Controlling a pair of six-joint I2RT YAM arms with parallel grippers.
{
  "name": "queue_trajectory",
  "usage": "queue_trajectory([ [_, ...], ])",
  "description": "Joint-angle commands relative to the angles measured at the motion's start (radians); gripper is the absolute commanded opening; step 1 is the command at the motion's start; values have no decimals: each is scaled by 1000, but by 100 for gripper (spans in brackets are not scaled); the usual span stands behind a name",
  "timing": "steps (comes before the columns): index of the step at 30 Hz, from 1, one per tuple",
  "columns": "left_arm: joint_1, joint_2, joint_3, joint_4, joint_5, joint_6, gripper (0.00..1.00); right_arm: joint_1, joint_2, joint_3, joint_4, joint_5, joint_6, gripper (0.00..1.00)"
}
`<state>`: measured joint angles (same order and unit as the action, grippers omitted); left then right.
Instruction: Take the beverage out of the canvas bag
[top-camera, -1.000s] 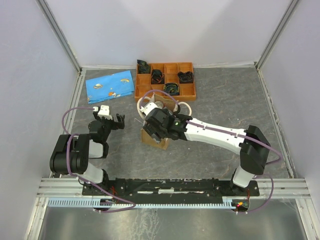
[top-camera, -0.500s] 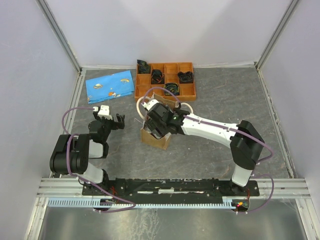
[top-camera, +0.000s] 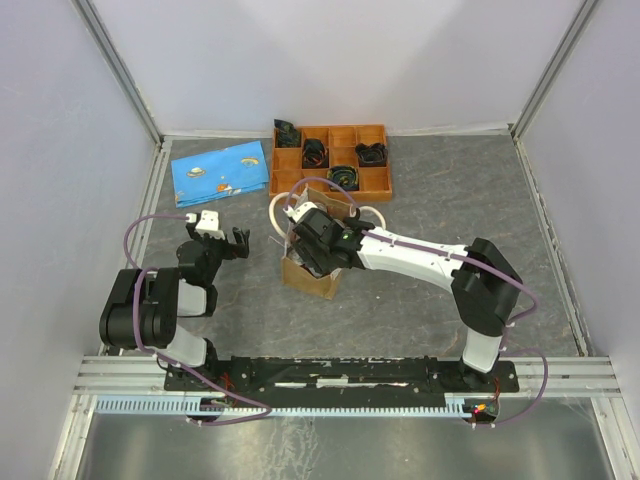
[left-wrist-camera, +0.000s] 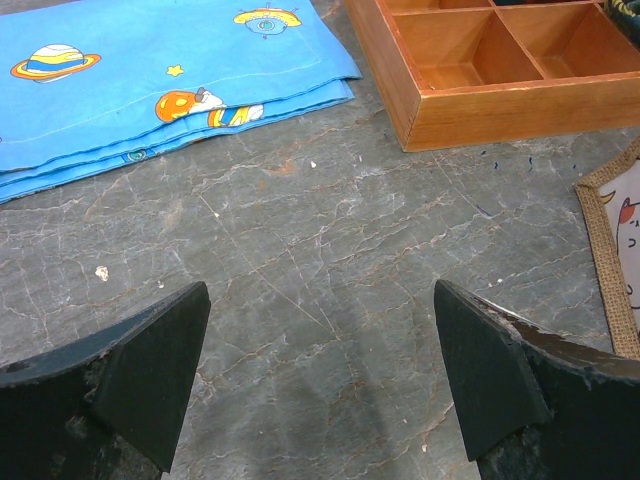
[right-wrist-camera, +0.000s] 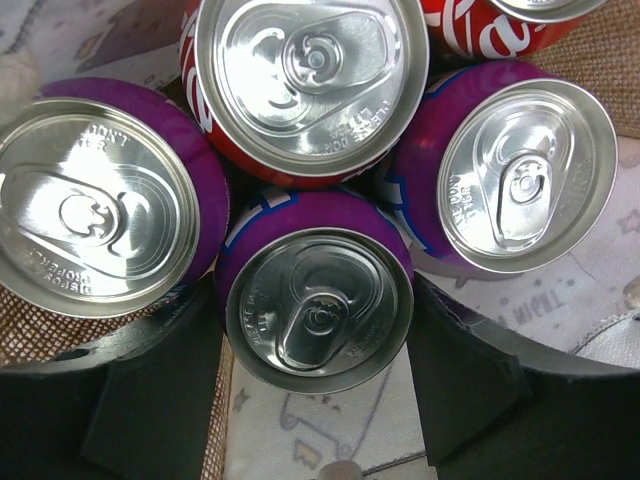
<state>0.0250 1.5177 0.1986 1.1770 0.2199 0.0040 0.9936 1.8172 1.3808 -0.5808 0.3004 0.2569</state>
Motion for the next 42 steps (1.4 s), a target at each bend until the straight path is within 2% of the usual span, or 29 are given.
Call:
queue_trajectory([
  [1, 4, -8, 2, 50, 15, 48, 99, 6, 52, -16, -36, -22, 31, 65],
  [3, 3, -8, 2, 51, 15, 48, 99, 7, 51, -15, -40, -16, 32, 50],
  [6, 4, -8, 2, 51, 15, 48, 99, 6, 47, -4, -60, 3, 34, 7],
  [7, 4, -7, 2, 51, 15, 48, 99, 6, 46, 3, -69, 15, 34, 0],
  [13, 4, -8, 2, 50, 15, 48, 99, 6, -31, 34, -66, 79, -7, 0],
  [24, 5, -7, 2, 51, 14, 48, 99, 7, -241, 106, 89, 211, -134, 0],
  [35, 3, -7, 2, 50, 15, 48, 99, -5, -358, 111, 225, 349, -237, 0],
  [39, 4, -8, 2, 51, 15, 48, 99, -54, -412, 83, 303, 393, -257, 0],
  [42, 3, -8, 2, 51, 15, 48, 99, -141, -461, 55, 340, 399, -246, 0],
])
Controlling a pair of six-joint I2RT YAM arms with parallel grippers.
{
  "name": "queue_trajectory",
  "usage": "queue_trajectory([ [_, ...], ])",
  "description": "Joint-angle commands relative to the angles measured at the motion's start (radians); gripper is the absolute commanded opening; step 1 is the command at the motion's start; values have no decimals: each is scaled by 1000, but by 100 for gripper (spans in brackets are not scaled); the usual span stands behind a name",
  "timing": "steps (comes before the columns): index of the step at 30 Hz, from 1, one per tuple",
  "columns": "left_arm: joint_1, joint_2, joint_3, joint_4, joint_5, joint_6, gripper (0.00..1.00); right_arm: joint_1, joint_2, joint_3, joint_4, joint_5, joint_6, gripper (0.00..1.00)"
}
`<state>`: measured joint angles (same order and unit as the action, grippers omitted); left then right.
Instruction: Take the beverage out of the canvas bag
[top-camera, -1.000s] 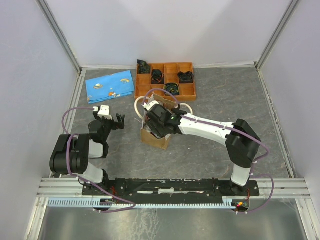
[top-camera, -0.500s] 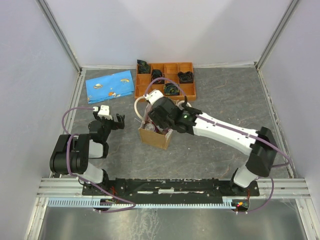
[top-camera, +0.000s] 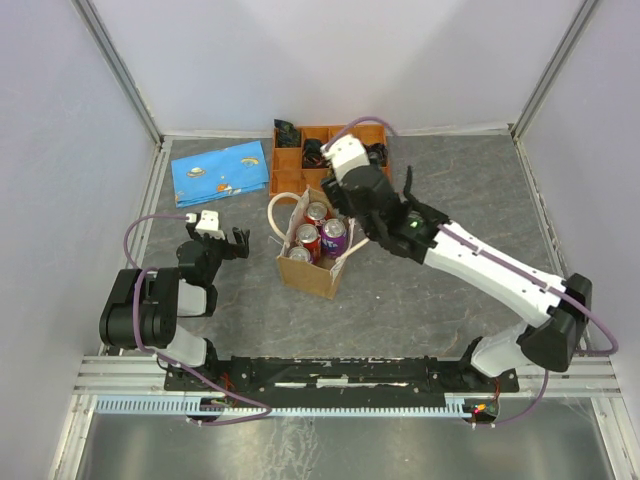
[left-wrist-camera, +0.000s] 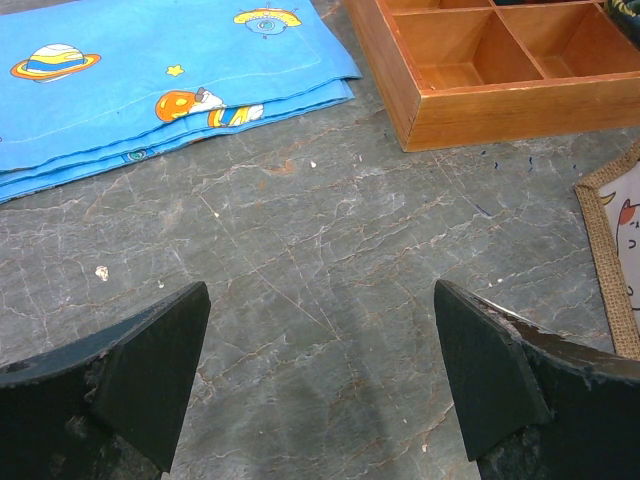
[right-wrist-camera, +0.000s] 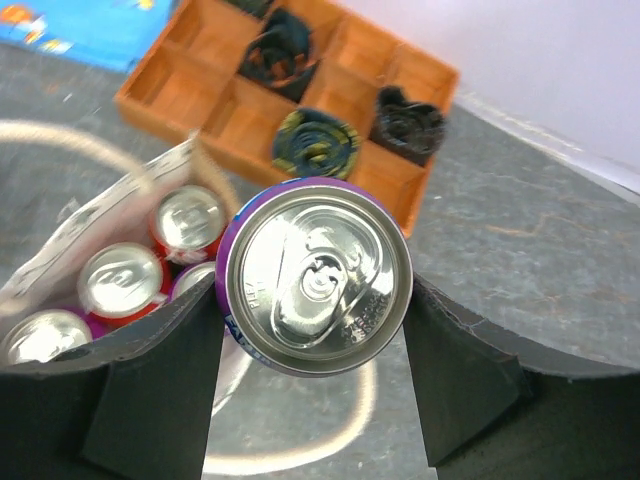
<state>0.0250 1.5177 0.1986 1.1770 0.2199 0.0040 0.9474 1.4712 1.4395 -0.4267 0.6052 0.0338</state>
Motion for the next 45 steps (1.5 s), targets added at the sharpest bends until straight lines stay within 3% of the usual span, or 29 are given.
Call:
queue_trajectory([
  [1, 4, -7, 2, 52, 14, 48, 99, -122, -137, -16, 202, 104, -20, 0],
  [8, 4, -8, 2, 51, 15, 48, 99, -339, -212, -102, 218, 147, 34, 0],
  [16, 4, -8, 2, 51, 15, 48, 99, -570, -232, -270, 167, -34, 220, 0],
  [31, 4, -7, 2, 51, 15, 49, 99, -625, -126, -491, 360, -164, 245, 0],
  [45, 4, -8, 2, 51, 15, 49, 99, -646, -12, -536, 418, -104, 271, 0],
])
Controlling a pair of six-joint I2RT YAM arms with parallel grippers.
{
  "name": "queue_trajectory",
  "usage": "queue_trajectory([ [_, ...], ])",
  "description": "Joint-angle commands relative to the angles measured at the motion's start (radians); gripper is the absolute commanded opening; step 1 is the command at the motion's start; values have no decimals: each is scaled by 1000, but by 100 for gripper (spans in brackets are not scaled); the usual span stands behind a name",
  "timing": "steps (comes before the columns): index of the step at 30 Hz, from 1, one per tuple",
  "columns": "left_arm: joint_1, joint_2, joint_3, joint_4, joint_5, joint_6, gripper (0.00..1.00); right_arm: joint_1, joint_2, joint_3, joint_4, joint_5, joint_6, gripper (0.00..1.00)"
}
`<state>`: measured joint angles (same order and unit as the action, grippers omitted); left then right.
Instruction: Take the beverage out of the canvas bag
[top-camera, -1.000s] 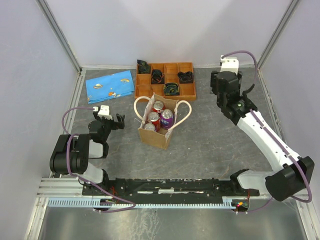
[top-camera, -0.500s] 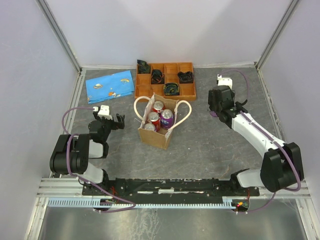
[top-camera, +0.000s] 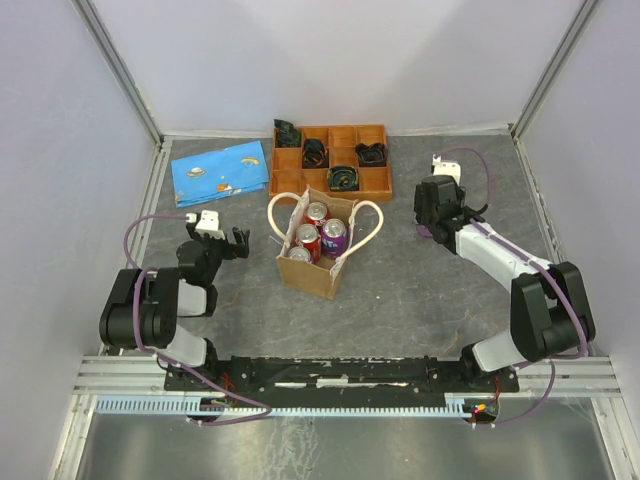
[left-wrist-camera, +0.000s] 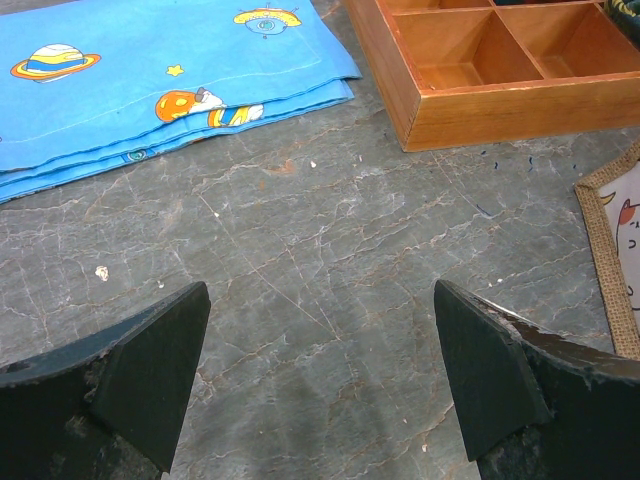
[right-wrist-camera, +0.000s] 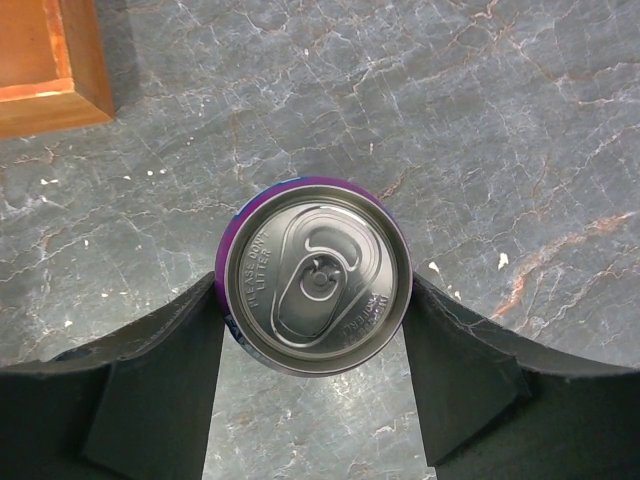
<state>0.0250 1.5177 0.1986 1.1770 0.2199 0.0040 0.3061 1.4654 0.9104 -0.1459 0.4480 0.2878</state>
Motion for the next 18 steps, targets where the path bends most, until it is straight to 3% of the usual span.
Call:
queue_trajectory([
  [1, 4, -8, 2, 51, 15, 48, 99, -4, -4, -16, 146, 57, 17, 0],
  [8, 4, -8, 3, 51, 14, 49, 99, -5, 1, -86, 214, 62, 24, 0],
  [10, 4, -8, 2, 51, 15, 48, 99, -4, 7, -86, 201, 63, 30, 9],
  [11, 4, -8, 2, 51, 15, 48, 99, -4, 10, -86, 193, 64, 36, 17],
  [12, 4, -8, 2, 50, 15, 48, 99, -5, 11, -88, 186, 63, 42, 33],
  [15, 3, -8, 2, 51, 15, 48, 99, -3, 7, -94, 166, 68, 62, 91],
  [16, 4, -7, 3, 52, 15, 47, 99, -2, 4, -96, 167, 72, 65, 98],
  [18, 4, -8, 3, 51, 15, 48, 99, -3, -3, -93, 158, 75, 62, 99],
])
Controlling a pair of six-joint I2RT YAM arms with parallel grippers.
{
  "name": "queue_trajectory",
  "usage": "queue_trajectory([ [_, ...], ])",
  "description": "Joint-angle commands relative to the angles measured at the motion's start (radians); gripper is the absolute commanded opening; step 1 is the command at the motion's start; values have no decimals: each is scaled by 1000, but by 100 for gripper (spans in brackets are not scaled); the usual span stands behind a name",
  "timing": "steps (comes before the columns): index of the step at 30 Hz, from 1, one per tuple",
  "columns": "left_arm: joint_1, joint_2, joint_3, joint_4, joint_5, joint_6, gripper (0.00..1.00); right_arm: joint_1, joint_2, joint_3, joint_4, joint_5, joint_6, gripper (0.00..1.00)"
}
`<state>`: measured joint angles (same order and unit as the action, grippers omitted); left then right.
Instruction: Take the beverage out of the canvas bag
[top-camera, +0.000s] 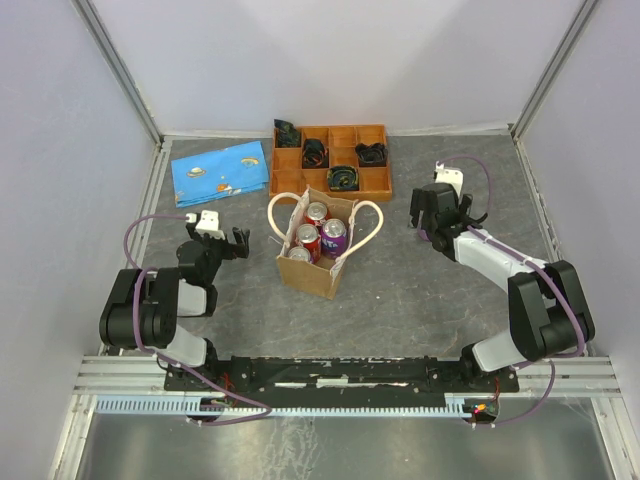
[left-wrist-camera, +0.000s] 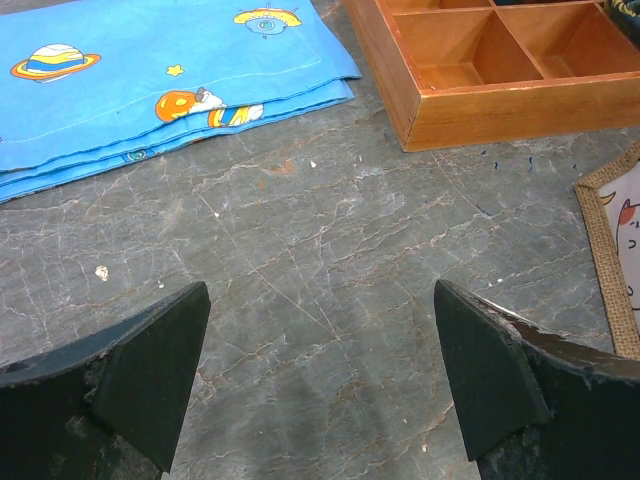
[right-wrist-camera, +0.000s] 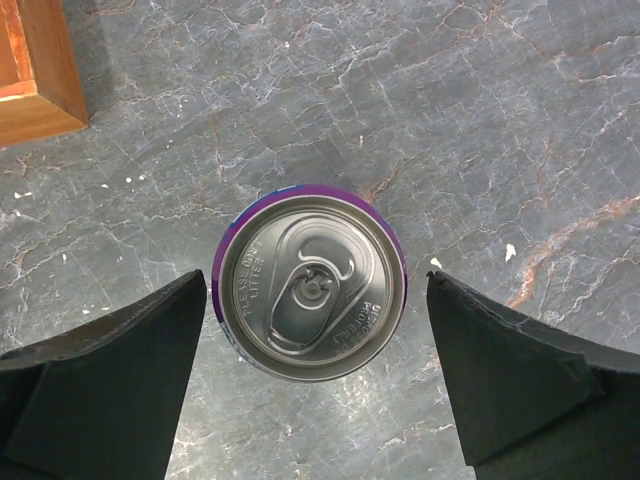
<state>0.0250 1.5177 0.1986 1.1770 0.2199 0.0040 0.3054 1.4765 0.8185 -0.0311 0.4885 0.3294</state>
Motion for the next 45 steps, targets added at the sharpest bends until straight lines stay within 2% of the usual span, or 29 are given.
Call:
queue_trajectory([
  [1, 4, -8, 2, 51, 14, 48, 99, -2, -18, 7, 31, 37, 19, 99],
  [6, 4, -7, 2, 51, 15, 48, 99, 2, -104, 82, -58, 65, 6, 99],
  [11, 4, -7, 3, 52, 15, 48, 99, 26, -243, 237, -167, 36, -57, 99],
  [14, 4, -8, 2, 52, 15, 48, 99, 80, -305, 327, -224, 43, -90, 99],
  [18, 4, -8, 2, 51, 15, 48, 99, 217, -337, 416, -275, 95, -144, 99],
  [26, 4, -7, 2, 51, 15, 48, 99, 479, -241, 561, -384, 98, -186, 85],
  [31, 4, -7, 2, 51, 14, 48, 99, 605, -124, 616, -395, 143, -216, 84],
  [45, 4, -8, 2, 51, 15, 48, 99, 646, 83, 655, -441, 68, -84, 88],
])
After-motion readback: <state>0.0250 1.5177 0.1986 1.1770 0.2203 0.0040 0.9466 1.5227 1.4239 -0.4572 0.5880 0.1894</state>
